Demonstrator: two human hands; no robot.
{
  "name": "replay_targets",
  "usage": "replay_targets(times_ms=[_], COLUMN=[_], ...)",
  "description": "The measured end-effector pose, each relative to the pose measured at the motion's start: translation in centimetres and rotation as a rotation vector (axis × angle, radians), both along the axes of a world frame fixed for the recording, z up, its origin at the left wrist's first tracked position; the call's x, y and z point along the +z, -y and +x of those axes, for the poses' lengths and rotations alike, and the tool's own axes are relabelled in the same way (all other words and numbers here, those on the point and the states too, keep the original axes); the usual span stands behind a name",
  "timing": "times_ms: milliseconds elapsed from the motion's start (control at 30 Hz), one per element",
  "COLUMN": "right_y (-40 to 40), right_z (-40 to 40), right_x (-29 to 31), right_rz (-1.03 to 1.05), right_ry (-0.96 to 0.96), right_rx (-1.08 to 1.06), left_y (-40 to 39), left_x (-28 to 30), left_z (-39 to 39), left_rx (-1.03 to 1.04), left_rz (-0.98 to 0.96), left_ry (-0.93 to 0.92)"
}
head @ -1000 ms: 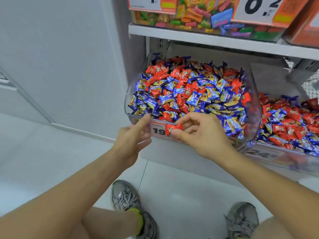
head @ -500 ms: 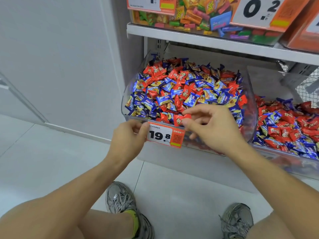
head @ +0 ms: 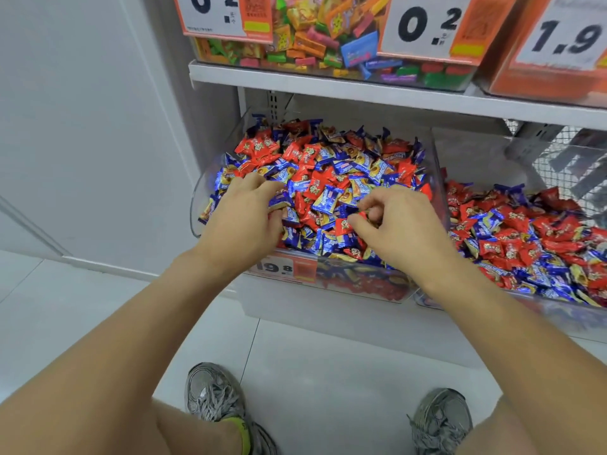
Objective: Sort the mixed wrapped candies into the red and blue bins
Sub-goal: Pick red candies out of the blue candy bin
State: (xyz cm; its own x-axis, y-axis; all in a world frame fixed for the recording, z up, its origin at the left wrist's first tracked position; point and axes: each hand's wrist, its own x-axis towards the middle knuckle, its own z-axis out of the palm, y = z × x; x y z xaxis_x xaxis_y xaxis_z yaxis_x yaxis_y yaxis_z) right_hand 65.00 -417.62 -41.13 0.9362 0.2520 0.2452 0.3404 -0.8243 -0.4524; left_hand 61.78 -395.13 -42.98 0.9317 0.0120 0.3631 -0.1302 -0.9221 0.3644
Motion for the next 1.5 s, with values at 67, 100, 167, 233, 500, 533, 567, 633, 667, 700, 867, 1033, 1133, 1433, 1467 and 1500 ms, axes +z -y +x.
replay_targets(times_ms=[67,100,167,233,500,533,567,633,667,700,867,1033,1133,1433,1467,1500], right_y=[-0.1,-0.1,-0.1,-0.1,1.2,1.7,2.4,4.2,5.3,6.5,12.5,16.5,18.3,19.8,19.8,19.8], right_z=[0.1,0.1,-0.1,-0.4,-4.2,-4.6,-4.8,-5.2,-5.4,-5.6,-7.2,-8.0,-7.9,-8.2,-8.2,-8.1], right_x=[0.0,-0.1,0.0,0.3,1.9,1.8,1.7,1.4,1.3,1.3,0.7,-1.3,-1.8,-2.4,-2.3,-2.2], right_rz=[0.016,0.038,0.087,0.16,0.674,0.684,0.687,0.717,0.748,0.785,0.836,0.738,0.631,0.521,0.527,0.538], right_ry=[0.04,0.056,0.086,0.123,-0.25,-0.27,-0.281,-0.32,-0.354,-0.399,-0.635,-0.658,-0.599,-0.446,-0.43,-0.391], right_rx=[0.001,0.005,0.022,0.059,0.279,0.291,0.29,0.255,0.231,0.208,0.126,-0.093,-0.203,-0.303,-0.3,-0.304], left_y=[-0.5,-0.7,-1.0,-0.9,6.0,7.1,7.9,9.4,10.1,10.9,15.3,20.2,22.7,25.4,25.5,25.4], left_x=[-0.3,-0.3,-0.1,0.7,3.4,3.1,2.7,2.2,2.0,1.9,0.0,-4.0,-5.7,-6.6,-6.5,-6.3], left_z=[0.9,1.2,1.5,1.2,-5.5,-5.9,-6.1,-6.2,-6.1,-6.1,-6.6,-6.6,-6.9,-5.9,-5.7,-5.4], left_rx=[-0.006,-0.007,0.018,0.047,-0.283,-0.302,-0.311,-0.321,-0.324,-0.322,-0.292,-0.004,0.087,0.141,0.159,0.168], left_rz=[0.062,0.069,0.042,-0.01,-1.049,-1.089,-1.125,-1.176,-1.193,-1.211,-1.262,-1.314,-1.31,-1.377,-1.381,-1.376], left_ry=[-0.041,-0.032,0.03,0.087,-0.272,-0.306,-0.334,-0.376,-0.398,-0.423,-0.565,-0.753,-0.749,-0.49,-0.503,-0.535])
